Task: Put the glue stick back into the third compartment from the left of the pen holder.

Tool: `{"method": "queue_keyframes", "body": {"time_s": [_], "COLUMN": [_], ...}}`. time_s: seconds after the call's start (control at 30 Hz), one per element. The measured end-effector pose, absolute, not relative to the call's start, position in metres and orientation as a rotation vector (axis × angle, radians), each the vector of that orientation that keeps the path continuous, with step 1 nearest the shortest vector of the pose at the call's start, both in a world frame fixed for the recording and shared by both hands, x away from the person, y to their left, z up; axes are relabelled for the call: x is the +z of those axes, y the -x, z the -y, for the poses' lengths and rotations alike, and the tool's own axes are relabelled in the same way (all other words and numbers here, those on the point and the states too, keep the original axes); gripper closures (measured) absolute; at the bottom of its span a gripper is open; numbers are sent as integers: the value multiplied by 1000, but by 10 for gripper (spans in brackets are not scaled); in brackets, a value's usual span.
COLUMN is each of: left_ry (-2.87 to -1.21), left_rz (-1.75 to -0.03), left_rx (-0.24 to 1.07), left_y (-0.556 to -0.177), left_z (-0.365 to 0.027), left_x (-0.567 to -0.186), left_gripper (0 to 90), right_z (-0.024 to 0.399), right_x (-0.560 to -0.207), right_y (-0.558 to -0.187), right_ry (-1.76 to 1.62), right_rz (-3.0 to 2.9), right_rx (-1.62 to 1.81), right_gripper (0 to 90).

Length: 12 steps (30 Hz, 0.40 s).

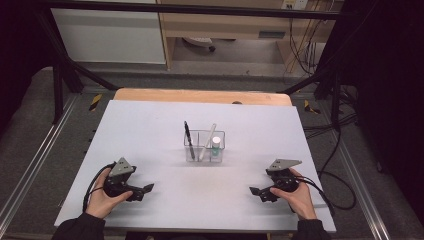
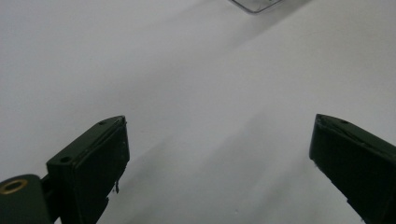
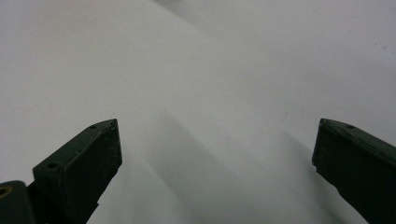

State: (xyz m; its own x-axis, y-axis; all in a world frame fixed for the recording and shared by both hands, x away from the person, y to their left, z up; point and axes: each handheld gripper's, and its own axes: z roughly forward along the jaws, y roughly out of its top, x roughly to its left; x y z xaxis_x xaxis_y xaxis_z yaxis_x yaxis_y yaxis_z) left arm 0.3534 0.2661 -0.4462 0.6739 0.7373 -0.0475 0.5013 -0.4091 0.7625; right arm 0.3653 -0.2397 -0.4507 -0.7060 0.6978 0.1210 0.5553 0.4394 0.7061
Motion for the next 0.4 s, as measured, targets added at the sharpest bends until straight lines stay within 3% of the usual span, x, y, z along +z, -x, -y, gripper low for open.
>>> {"method": "queue_keyframes", "body": {"time_s": [0.4], "left_ry": [-2092], "left_rz": [-970], "left_rx": [378], "left_y": [-355], "left_z": [-276], "left_x": [-454], "left_gripper": [56], "right_z": [240], "right_x": [-451], "right_y": [-365], "right_ry": [-1096], "right_rz": [-2506], "right_rx": [1118], "right_gripper": [18]}}
